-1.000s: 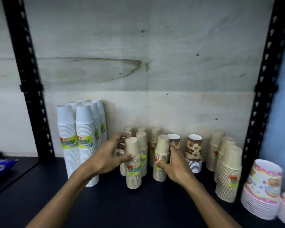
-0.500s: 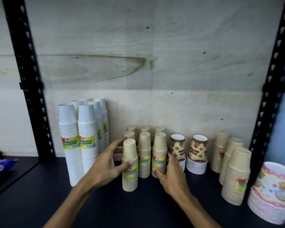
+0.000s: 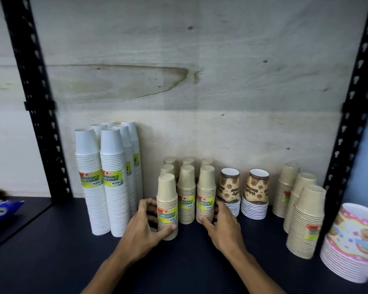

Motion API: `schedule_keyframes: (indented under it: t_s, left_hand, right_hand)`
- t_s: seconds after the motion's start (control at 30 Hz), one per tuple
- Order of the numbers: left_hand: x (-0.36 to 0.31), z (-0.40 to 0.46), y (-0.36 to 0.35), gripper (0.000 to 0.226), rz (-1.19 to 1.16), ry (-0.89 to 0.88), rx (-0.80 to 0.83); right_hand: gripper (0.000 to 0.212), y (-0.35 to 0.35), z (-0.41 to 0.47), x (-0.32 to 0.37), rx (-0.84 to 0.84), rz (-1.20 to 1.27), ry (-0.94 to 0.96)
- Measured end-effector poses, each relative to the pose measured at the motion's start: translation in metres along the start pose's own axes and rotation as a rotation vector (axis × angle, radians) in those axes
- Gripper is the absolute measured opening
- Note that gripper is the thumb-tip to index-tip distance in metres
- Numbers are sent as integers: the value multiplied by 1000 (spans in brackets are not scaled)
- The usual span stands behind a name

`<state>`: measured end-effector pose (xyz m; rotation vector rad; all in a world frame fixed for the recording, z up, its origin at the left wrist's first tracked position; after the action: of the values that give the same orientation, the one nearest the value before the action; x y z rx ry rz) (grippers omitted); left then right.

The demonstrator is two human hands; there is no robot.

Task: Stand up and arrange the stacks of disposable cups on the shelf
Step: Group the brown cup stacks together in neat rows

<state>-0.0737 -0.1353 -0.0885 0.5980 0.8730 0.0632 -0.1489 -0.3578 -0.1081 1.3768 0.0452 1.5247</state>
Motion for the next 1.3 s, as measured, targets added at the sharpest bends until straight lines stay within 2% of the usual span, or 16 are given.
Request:
schedule_keyframes:
  t_s: [0.13,0.27,0.73,1.03,1.3]
  left_hand:
    - [6,0,2,72,-22,10,-8]
    - [9,-2,0,86,3,28,32]
    - [9,-2,-3,84,63,32,20]
    - [7,-4,-2,96,63,52,55]
    - [8,-5,-2,92,89,59,51]
  right_hand:
    - [64,-1,2,-2,5,8,-10]
    - [64,-2,2,-3,9,23,-20]
    - [64,-3,5,-7,44,40,-27]
    - [63,-2,3,-6,44,56,-16]
    - [63,-3,3,-7,61,59,-22]
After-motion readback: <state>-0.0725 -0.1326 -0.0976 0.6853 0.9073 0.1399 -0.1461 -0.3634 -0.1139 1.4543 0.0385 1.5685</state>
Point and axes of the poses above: each hand's wrist, its own z-axis towards the middle knuckle, its own y-axis out of the back of the hand, x = y × z, the point moved 3 cm from there along z, towards the middle knuckle, and after that the axes turned 4 degrees about -y, right-handed, at the moved point
